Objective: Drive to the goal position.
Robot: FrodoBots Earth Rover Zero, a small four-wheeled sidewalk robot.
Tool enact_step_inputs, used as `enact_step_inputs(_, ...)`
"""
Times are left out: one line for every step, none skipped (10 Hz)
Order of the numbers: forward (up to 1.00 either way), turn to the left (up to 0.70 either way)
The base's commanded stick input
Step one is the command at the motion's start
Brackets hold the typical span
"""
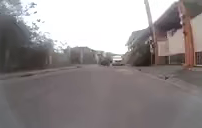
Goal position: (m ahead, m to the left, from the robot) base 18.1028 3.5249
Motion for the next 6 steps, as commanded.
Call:
enact_step_inputs(1.0,-0.4)
enact_step_inputs(1.0,-0.4)
enact_step_inputs(1.0,-0.4)
enact_step_inputs(1.0,-0.32)
enact_step_inputs(1.0,-0.11)
enact_step_inputs(1.0,0.0)
